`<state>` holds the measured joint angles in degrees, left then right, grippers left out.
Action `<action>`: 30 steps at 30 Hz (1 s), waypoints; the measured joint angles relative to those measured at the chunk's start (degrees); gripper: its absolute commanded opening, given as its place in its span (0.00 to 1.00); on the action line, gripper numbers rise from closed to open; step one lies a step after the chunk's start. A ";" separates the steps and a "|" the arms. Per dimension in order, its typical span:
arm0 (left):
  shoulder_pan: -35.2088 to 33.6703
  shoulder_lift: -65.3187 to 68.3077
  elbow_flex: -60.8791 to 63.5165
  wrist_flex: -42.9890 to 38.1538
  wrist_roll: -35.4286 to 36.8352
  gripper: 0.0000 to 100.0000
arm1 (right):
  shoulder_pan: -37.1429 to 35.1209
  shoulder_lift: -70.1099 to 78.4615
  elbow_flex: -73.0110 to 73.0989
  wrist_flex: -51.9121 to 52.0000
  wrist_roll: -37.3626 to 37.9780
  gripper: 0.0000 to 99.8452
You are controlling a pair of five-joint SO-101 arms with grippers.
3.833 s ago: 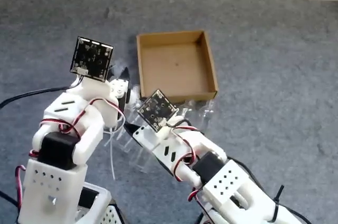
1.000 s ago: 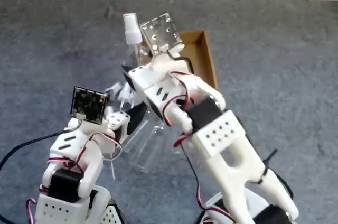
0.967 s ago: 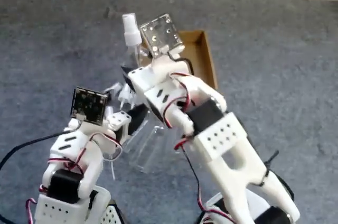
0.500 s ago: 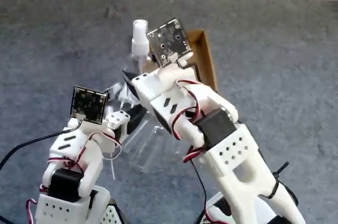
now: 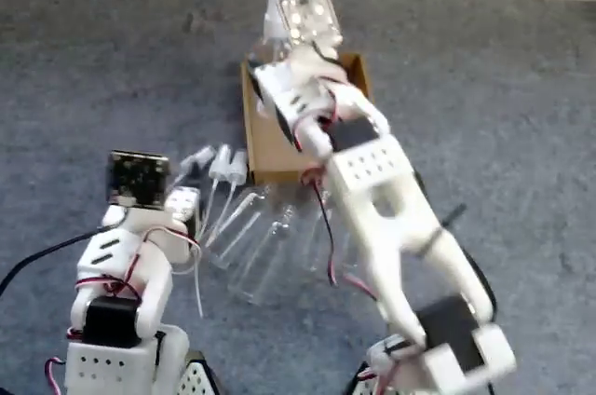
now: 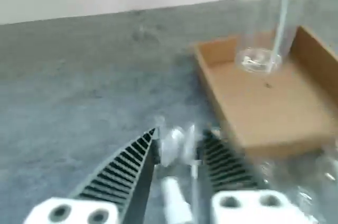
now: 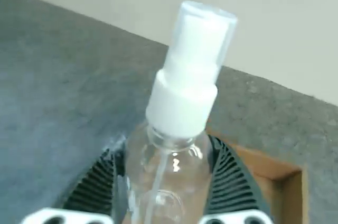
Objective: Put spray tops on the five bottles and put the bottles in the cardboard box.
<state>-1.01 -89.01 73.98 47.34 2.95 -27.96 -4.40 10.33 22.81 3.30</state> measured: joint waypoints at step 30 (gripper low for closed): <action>-3.25 0.09 2.29 -4.92 0.00 0.01 | 2.73 41.85 -28.13 -11.69 0.00 0.00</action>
<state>-4.26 -88.92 76.26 42.42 2.95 -25.23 37.45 -17.80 11.12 3.30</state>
